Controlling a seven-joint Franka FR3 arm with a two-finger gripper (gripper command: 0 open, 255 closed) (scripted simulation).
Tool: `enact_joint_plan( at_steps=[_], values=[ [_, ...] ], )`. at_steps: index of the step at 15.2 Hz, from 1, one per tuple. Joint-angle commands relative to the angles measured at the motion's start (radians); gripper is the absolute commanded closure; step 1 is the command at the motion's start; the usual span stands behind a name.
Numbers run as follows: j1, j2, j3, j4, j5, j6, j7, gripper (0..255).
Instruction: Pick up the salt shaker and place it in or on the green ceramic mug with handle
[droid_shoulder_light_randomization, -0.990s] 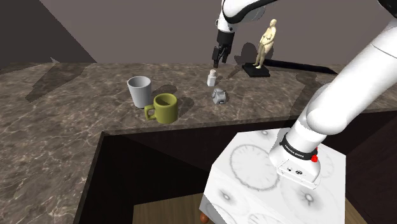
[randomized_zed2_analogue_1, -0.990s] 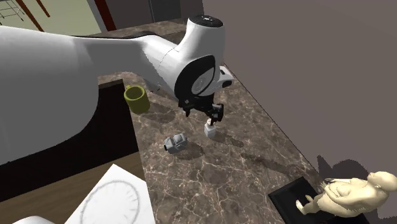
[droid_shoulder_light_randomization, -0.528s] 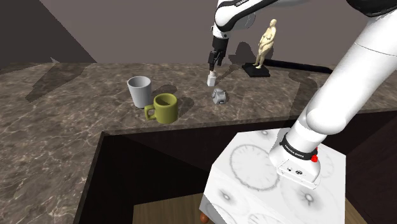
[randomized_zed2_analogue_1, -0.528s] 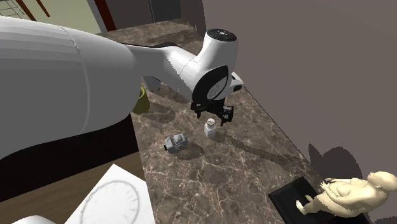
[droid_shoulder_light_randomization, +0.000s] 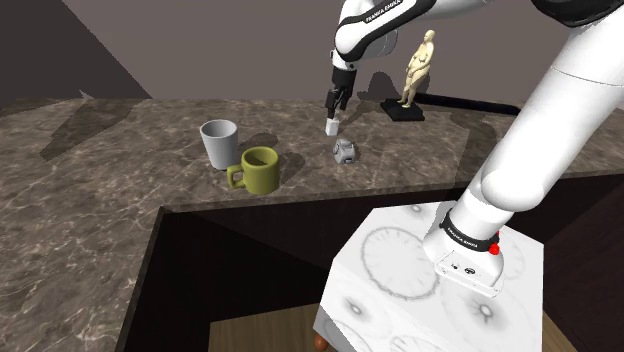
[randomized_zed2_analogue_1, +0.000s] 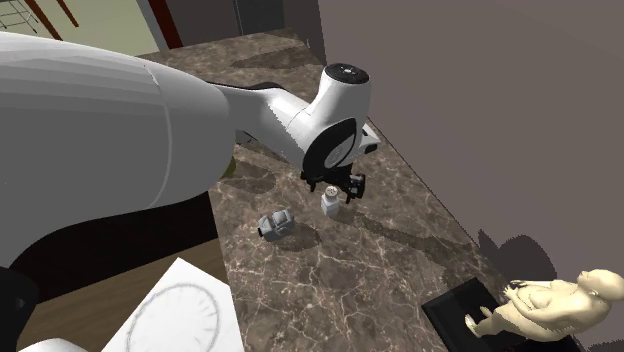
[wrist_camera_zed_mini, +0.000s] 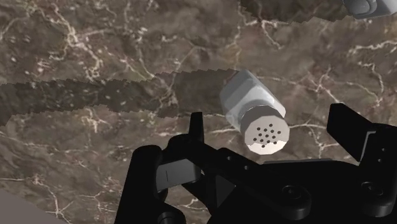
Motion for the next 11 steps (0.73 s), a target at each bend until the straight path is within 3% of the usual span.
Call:
enact_joint_plan(
  at_steps=[1,4,5,11],
  values=[
    [0.0,0.001,0.0,-0.001,0.0,0.002,0.0,0],
    [0.0,0.001,0.0,-0.001,0.0,0.002,0.0,0],
    [0.0,0.001,0.0,-0.001,0.0,0.002,0.0,255],
    [0.0,0.001,0.0,-0.001,0.0,0.002,0.0,255]
  ],
)
